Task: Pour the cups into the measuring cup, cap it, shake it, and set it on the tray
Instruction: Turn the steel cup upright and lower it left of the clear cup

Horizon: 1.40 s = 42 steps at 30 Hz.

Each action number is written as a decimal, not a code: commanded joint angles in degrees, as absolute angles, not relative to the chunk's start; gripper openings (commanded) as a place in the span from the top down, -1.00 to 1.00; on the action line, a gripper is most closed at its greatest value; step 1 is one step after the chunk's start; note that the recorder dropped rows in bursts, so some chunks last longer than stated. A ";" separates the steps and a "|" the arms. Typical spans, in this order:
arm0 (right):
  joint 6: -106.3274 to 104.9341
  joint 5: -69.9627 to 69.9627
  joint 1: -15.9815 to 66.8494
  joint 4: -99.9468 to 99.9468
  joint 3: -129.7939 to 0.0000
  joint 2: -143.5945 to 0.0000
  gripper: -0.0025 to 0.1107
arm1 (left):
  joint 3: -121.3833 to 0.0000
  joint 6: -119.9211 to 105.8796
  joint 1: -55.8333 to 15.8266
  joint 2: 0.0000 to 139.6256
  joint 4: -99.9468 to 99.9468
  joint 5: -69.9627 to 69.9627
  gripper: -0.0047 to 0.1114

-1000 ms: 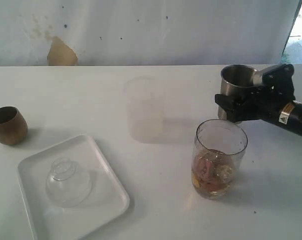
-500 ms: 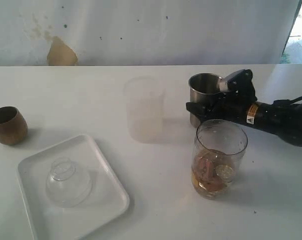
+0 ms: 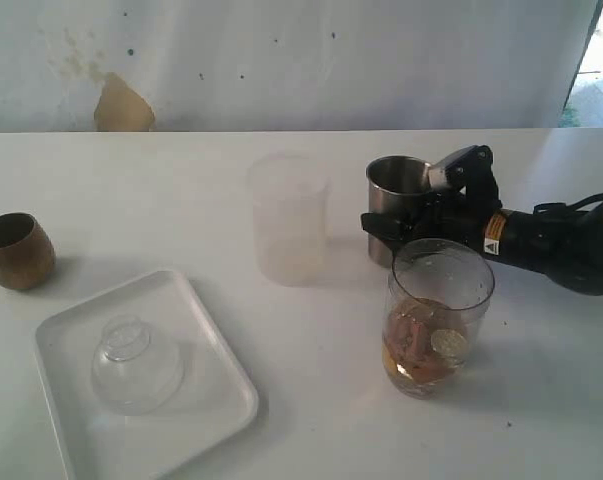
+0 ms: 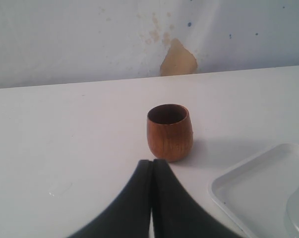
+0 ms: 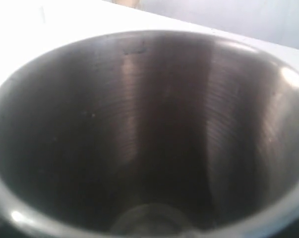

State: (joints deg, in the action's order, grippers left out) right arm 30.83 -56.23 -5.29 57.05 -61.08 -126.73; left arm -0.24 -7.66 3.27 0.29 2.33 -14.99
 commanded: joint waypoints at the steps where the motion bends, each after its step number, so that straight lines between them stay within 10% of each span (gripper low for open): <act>1: 31.25 -57.84 -5.22 56.88 -61.42 -127.27 0.96 | 0.00 -7.59 3.27 0.00 2.22 -14.68 0.92; 6: 30.86 -57.98 -5.22 57.28 -61.42 -127.38 0.81 | 0.00 -7.59 3.27 0.00 2.22 -14.68 0.92; 16: 30.21 -53.95 -5.22 57.72 -61.50 -127.38 -0.70 | 0.00 -7.59 3.27 0.00 2.22 -14.68 0.92; 42: 28.55 -53.17 -5.22 58.80 -61.50 -124.04 -0.74 | 0.00 -7.59 3.27 0.00 2.22 -14.68 0.92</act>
